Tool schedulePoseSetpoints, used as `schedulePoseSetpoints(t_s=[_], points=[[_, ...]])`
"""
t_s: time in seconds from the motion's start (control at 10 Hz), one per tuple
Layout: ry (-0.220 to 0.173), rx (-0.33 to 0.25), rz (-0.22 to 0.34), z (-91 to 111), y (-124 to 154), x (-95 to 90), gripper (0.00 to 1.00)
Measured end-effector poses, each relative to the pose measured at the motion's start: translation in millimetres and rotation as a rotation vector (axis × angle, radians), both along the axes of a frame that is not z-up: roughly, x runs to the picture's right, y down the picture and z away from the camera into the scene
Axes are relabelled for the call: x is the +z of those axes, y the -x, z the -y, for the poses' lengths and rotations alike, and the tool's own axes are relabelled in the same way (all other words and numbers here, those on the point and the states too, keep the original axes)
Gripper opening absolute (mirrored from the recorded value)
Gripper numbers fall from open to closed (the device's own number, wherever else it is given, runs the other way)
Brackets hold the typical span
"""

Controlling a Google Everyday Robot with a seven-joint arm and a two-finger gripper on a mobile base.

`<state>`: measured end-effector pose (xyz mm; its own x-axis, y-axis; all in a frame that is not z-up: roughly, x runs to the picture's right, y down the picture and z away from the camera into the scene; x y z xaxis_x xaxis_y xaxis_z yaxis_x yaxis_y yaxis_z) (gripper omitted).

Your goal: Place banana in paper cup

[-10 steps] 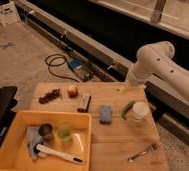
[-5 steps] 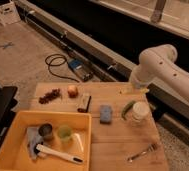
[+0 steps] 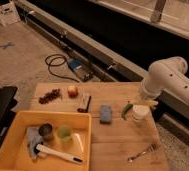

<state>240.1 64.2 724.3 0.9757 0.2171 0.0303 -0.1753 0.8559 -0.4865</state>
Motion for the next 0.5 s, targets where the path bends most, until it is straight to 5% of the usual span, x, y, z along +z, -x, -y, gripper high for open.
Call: schedulePoseSetpoints(t_s=[0.5], points=[[0.082,0.008,-0.016,-17.1,-10.5,33.9,0.00]])
